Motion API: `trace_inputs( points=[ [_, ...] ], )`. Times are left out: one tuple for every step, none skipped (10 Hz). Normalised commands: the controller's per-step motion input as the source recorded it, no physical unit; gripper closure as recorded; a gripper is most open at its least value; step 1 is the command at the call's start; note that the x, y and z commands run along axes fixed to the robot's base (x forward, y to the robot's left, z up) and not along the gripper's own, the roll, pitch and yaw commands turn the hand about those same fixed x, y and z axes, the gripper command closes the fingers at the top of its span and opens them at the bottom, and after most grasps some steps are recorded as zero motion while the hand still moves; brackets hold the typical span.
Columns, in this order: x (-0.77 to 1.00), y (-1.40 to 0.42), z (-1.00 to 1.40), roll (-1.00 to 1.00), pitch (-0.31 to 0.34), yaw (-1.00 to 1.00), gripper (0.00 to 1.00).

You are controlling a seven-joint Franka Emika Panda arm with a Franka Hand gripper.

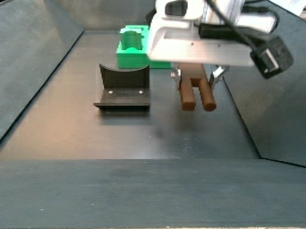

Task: Pick up the square-circle object. Move up. Rotate the square-circle object. Place the square-circle object on the fixture. Regrasp the square-circle object. Move to above the board. Insert the square-circle object.
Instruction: Place the square-circle object on the fixture.

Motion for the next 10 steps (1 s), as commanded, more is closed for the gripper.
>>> trace_inputs(
  points=[
    [-0.01, 0.00, 1.00, 0.03, 0.021, 0.00, 1.00],
    [-0.01, 0.00, 1.00, 0.05, 0.041, -0.01, 1.00],
    [-0.02, 0.00, 1.00, 0.07, 0.055, -0.01, 1.00],
    [-0.02, 0.00, 1.00, 0.08, 0.063, -0.01, 1.00],
    [-0.02, 0.00, 1.00, 0.10, 0.068, 0.01, 1.00],
    [-0.03, 0.00, 1.00, 0.11, 0.072, 0.01, 1.00],
    [-0.03, 0.00, 1.00, 0.12, 0.078, 0.02, 1.00],
    [-0.03, 0.00, 0.87, 0.13, 0.086, 0.03, 1.00],
    [-0.03, 0.00, 0.75, 0.14, 0.091, 0.03, 1.00],
    [-0.02, 0.00, 0.58, 0.13, 0.094, 0.03, 1.00]
  ],
)
